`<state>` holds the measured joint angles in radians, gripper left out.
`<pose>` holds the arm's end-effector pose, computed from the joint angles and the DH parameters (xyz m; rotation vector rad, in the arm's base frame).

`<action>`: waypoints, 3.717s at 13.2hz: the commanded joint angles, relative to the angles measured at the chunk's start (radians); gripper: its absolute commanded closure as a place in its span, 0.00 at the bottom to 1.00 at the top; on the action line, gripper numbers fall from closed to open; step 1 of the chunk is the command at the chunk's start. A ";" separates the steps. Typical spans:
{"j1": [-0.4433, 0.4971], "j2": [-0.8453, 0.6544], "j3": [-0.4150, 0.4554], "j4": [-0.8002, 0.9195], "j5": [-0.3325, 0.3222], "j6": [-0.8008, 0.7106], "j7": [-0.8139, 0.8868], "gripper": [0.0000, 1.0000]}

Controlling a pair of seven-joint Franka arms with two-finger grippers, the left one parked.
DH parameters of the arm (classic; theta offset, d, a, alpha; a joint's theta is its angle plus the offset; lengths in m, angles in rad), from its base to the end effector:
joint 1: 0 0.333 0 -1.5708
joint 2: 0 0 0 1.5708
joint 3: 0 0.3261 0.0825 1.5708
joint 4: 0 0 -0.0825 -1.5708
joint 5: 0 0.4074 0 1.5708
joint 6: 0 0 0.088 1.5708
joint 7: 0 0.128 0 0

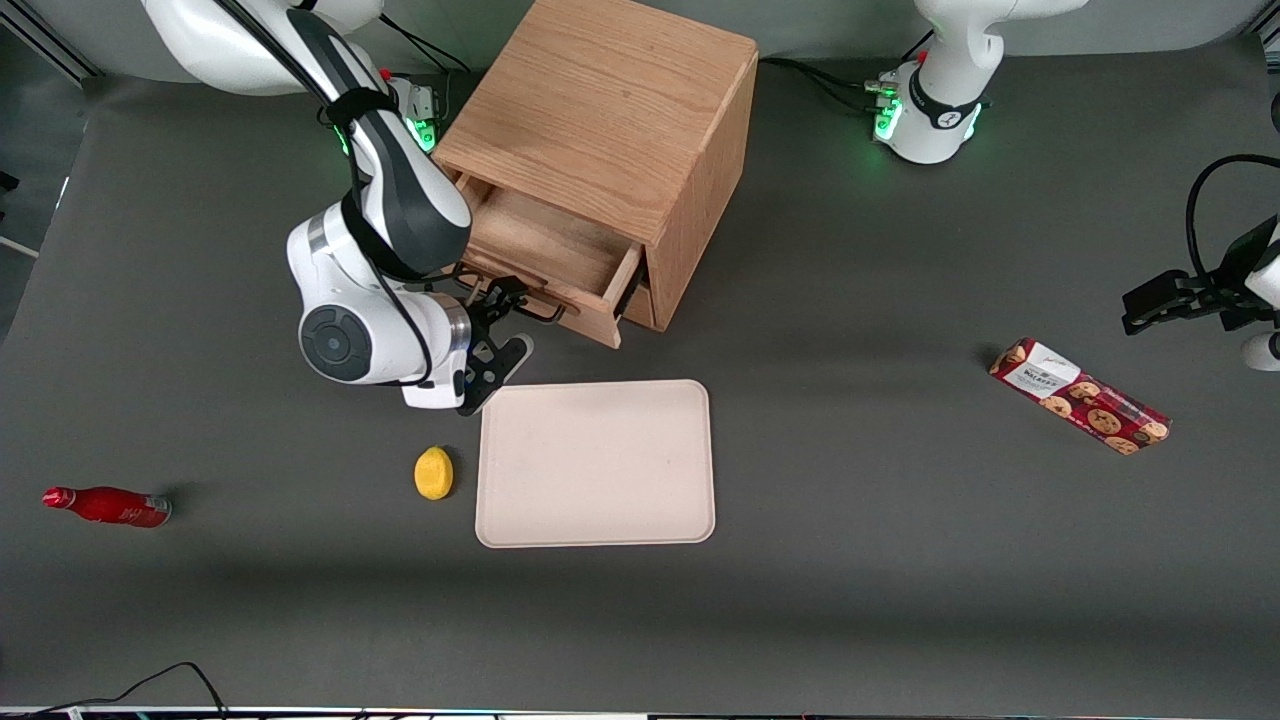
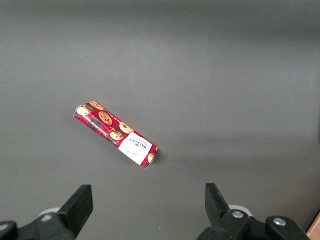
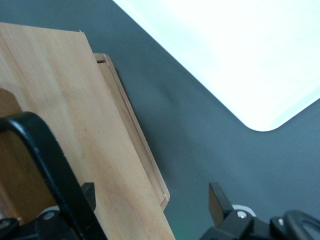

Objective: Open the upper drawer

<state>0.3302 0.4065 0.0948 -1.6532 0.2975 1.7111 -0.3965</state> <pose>0.5756 0.2917 0.3378 -2.6003 -0.9881 0.4955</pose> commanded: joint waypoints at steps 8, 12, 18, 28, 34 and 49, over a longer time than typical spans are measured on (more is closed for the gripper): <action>-0.203 0.060 0.201 0.101 -0.167 -0.015 -0.030 0.00; -0.244 0.072 0.237 0.118 -0.199 -0.015 -0.032 0.00; -0.292 0.104 0.258 0.176 -0.245 -0.013 -0.111 0.00; -0.318 0.132 0.258 0.233 -0.276 -0.013 -0.165 0.00; -0.364 0.135 0.309 0.237 -0.320 0.002 -0.177 0.00; -0.393 -0.184 0.226 0.248 -0.276 -0.154 0.021 0.00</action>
<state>-0.0679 0.3312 0.3838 -1.3232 -0.0216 1.5810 -0.4784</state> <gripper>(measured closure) 0.000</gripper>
